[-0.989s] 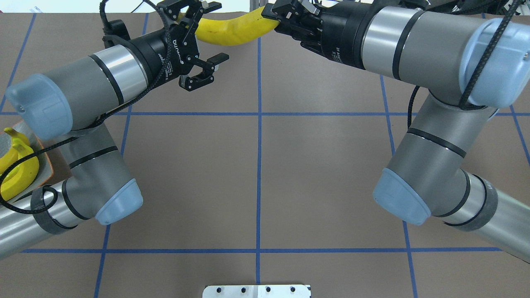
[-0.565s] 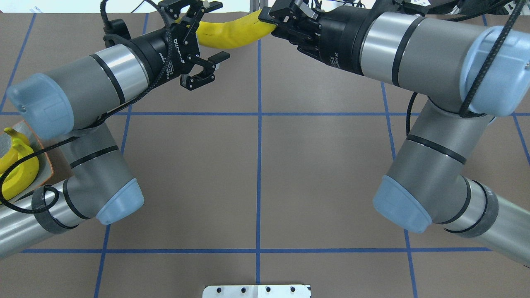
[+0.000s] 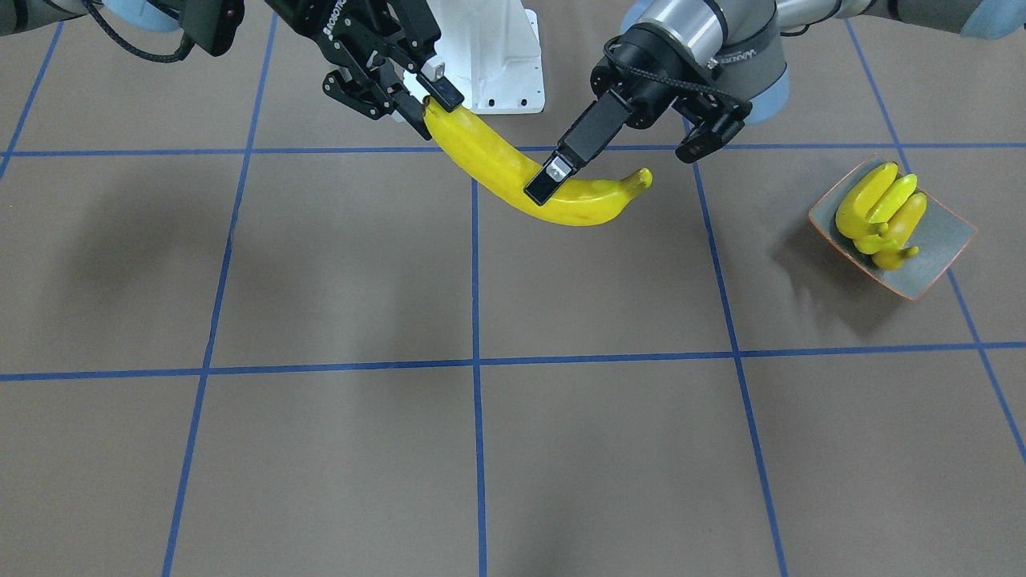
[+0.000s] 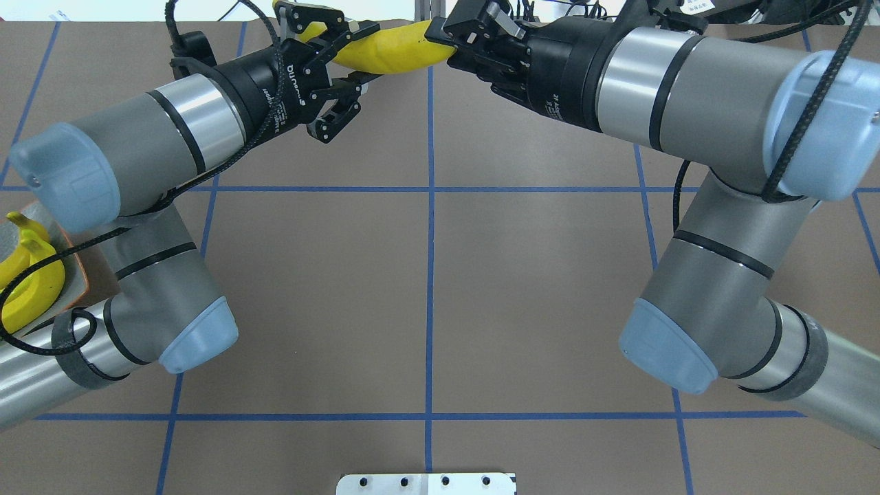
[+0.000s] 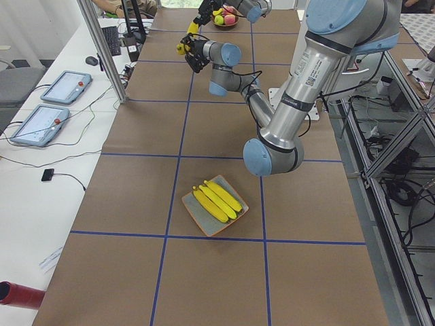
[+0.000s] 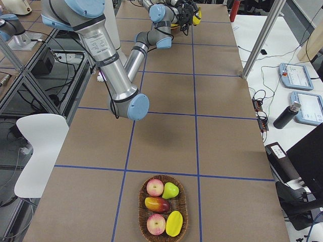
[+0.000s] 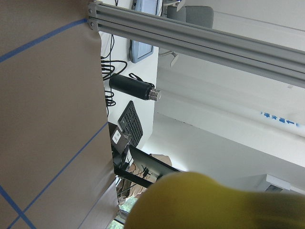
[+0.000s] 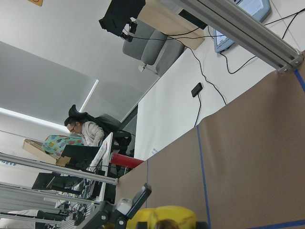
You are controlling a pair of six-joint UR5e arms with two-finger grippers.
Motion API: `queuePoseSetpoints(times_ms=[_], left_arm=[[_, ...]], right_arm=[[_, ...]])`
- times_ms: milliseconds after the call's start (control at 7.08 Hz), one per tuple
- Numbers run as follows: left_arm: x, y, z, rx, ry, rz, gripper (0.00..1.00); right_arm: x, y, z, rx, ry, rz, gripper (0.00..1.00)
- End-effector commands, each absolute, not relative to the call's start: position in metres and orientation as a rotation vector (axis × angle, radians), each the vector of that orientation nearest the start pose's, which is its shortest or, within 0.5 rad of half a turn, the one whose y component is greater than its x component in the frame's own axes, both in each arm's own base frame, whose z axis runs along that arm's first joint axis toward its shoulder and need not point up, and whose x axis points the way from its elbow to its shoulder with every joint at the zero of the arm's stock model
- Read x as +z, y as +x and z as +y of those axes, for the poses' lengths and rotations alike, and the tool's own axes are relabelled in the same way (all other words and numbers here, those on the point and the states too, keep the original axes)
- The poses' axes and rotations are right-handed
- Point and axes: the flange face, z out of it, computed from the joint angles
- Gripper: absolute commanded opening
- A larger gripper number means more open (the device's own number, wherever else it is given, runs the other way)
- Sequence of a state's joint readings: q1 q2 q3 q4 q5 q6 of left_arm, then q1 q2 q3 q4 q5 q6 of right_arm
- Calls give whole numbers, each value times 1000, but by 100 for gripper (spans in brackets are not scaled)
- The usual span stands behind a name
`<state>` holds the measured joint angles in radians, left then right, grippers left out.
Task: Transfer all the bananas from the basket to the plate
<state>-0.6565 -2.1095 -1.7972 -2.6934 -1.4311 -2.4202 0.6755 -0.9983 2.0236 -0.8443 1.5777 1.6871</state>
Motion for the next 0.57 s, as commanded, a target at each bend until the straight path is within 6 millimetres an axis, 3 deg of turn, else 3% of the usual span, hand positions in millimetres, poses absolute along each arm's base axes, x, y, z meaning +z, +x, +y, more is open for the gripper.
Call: queuePoseSetpoints(times_ms=[0,141,424], left_arm=[[131,355,-459,-1117,-98,2069,0],[133,355,-460,-1120,-98,2064,0],[141,353,-460,-1117,-85,2049,0]], right_arm=[[66,-313,-423,567,511,-1722,100],[62,-307,-420,558,511,-1734,100],[100,-296,-435,514,517,-1632,100]])
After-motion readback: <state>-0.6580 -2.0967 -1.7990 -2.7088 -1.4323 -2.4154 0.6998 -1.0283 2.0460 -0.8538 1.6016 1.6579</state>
